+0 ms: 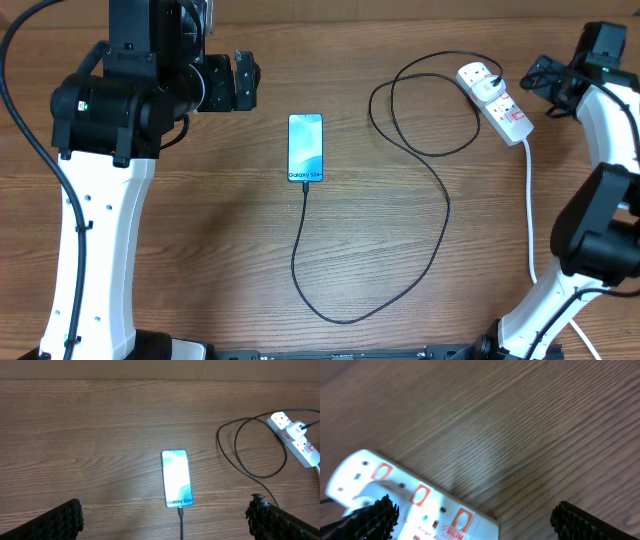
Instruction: Plug charger to phone and switch on socket
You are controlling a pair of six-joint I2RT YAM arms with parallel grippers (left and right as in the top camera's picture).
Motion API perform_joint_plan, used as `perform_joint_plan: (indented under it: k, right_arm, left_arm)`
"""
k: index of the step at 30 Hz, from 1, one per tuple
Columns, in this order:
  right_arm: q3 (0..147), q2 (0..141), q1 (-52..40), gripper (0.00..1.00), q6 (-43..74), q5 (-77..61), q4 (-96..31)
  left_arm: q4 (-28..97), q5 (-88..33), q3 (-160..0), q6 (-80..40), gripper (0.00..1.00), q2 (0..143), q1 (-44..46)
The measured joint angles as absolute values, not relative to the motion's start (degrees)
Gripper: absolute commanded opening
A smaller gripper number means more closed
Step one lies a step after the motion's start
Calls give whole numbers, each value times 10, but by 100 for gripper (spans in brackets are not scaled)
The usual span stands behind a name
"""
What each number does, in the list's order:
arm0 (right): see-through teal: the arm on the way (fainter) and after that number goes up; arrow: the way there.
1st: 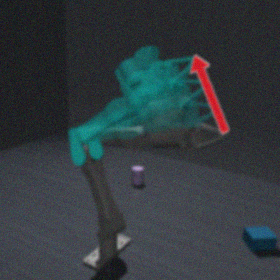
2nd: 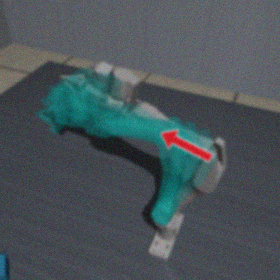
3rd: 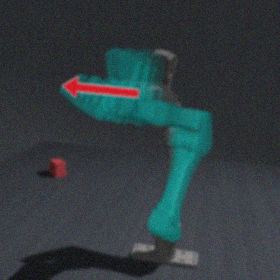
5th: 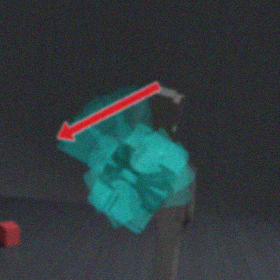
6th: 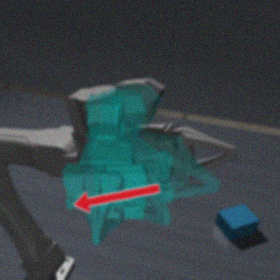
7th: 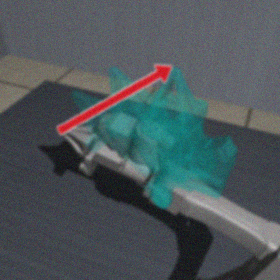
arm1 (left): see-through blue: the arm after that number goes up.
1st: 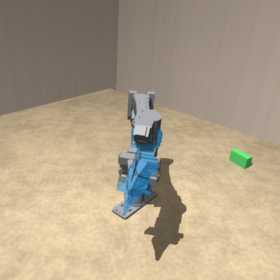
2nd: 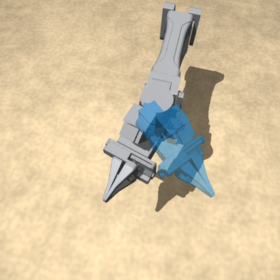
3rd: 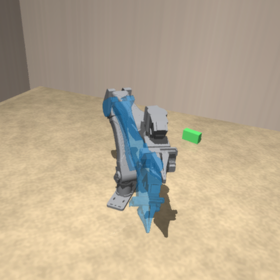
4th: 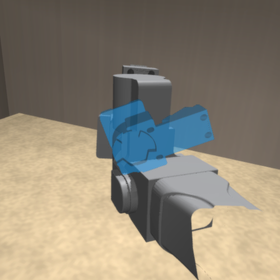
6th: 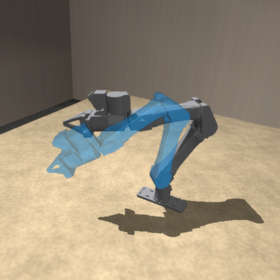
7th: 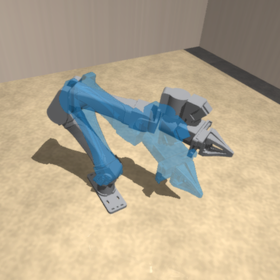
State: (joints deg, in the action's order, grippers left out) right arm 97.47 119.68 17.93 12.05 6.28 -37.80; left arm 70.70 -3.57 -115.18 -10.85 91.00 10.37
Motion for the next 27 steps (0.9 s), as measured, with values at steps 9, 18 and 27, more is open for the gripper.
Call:
perform_joint_plan:
  k: [9,18,27]
  right_arm:
    - [975,1258,179,100,86,69,-356]
    - [975,1282,179,100,78,60,-347]
    - [975,1283,179,100,77,30,-337]
  left_arm:
    - [707,-36,-1152,-109,100,910,104]
    - [707,-36,-1152,-109,100,910,104]
    - [707,-36,-1152,-109,100,910,104]
